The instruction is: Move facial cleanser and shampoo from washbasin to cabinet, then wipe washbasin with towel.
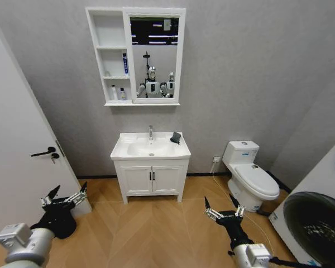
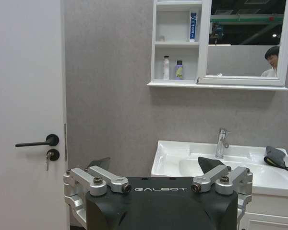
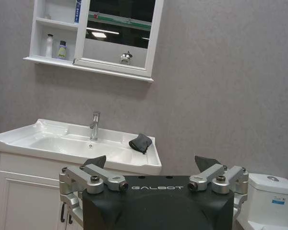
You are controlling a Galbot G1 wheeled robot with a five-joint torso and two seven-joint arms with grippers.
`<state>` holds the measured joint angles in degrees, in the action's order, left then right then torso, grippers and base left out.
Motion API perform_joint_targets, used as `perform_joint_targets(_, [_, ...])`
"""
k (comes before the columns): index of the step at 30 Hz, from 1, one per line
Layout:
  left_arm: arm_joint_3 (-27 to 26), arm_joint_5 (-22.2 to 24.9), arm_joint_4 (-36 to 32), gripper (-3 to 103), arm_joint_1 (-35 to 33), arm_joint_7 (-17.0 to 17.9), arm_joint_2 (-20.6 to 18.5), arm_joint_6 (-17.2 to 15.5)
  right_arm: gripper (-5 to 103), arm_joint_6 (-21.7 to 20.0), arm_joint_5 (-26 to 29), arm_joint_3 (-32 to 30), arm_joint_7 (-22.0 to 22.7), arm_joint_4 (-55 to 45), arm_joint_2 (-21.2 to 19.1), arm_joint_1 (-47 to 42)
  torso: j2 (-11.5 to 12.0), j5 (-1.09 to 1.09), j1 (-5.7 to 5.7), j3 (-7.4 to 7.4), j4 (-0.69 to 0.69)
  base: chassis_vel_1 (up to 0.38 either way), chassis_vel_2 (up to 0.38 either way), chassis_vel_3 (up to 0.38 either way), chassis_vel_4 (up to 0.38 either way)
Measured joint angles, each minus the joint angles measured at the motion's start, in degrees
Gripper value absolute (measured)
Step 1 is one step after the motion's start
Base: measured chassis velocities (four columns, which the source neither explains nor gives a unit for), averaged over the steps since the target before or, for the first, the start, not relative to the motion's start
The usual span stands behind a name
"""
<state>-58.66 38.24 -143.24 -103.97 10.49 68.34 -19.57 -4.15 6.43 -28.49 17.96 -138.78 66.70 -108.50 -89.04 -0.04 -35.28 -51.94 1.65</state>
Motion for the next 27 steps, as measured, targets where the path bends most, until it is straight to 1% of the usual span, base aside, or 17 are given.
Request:
perform_joint_targets(1, [0.0,0.0,0.0,100,0.0,0.0,0.0,0.0,100,0.0,0.0,0.0,0.0,0.0,0.0,0.0,0.0,0.02,0.0,0.0,0.03,0.138,0.089,-0.152,-0.132])
perform_joint_targets(5, [0.0,0.0,0.0,100,0.0,0.0,0.0,0.0,100,0.0,0.0,0.0,0.0,0.0,0.0,0.0,0.0,0.01,0.0,0.0,0.03,0.116,0.038,-0.099,-0.103])
perform_joint_targets(6, [0.0,0.0,0.0,100,0.0,0.0,0.0,0.0,100,0.0,0.0,0.0,0.0,0.0,0.0,0.0,0.0,0.03,0.0,0.0,-0.01,0.0,0.0,0.0,0.0])
perform_joint_targets(10, [0.0,0.0,0.0,100,0.0,0.0,0.0,0.0,100,0.0,0.0,0.0,0.0,0.0,0.0,0.0,0.0,0.06,0.0,0.0,0.02,-0.027,-0.027,0.025,0.015])
perform_joint_targets(27, [0.0,0.0,0.0,100,0.0,0.0,0.0,0.0,100,0.0,0.0,0.0,0.0,0.0,0.0,0.0,0.0,0.04,0.01,0.0,0.02,-0.011,-0.007,0.01,0.006])
